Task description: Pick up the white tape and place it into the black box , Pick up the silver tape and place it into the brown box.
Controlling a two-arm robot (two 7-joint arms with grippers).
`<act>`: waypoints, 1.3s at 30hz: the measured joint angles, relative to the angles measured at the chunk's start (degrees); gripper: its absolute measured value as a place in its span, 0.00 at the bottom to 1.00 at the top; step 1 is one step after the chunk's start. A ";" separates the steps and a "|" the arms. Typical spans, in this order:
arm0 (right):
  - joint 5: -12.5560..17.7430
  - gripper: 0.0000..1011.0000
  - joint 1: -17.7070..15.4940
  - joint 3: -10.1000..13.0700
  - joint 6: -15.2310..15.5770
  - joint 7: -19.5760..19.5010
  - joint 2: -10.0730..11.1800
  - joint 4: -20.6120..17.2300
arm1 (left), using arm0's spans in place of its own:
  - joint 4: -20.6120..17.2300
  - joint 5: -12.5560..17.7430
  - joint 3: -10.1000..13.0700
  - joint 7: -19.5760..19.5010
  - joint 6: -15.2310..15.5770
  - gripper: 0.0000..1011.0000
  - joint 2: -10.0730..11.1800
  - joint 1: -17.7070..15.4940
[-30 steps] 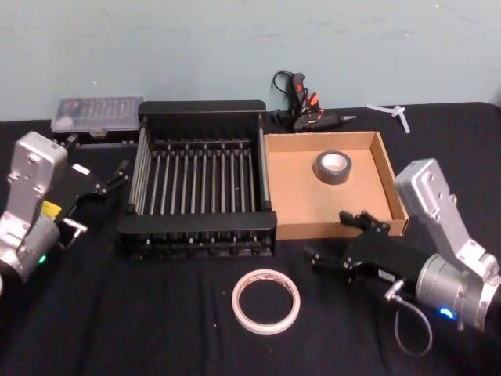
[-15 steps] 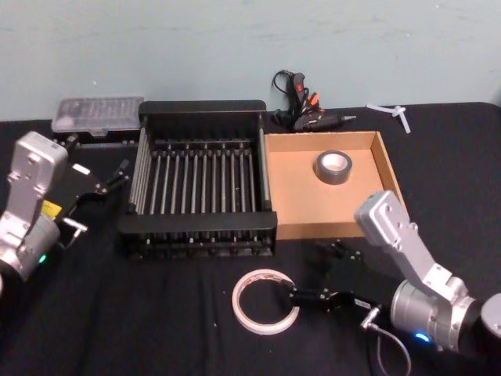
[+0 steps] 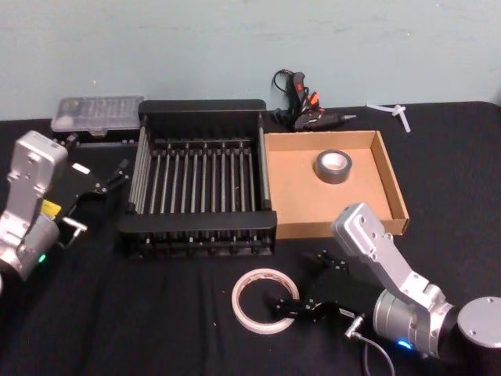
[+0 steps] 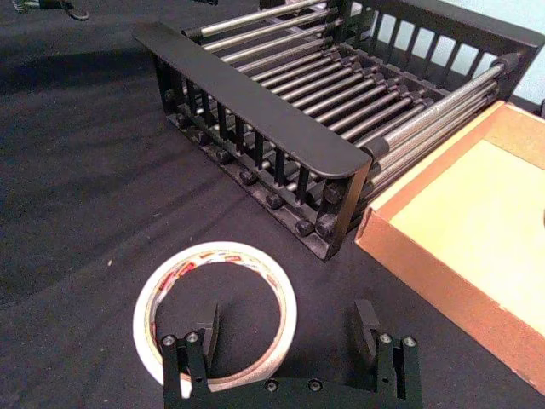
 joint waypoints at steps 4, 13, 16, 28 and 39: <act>-0.25 0.99 0.17 -0.20 0.35 0.04 -0.46 0.32 | 0.00 0.00 0.00 0.00 0.00 0.99 0.00 0.00; -0.42 0.99 0.35 -0.56 1.10 0.43 -0.98 0.80 | 0.00 0.00 0.00 0.00 0.00 0.99 0.00 0.00; -0.43 0.99 0.38 -0.68 1.42 0.62 -1.16 0.99 | 0.00 0.00 0.00 0.00 0.00 0.99 0.00 0.00; -0.40 0.99 0.24 -0.66 2.21 0.62 -1.48 1.24 | 0.00 0.00 0.00 0.00 0.00 0.99 0.00 0.00; -0.60 0.99 0.17 -0.68 2.19 0.32 -1.48 1.28 | 0.00 0.00 0.00 0.00 0.00 0.99 0.00 0.00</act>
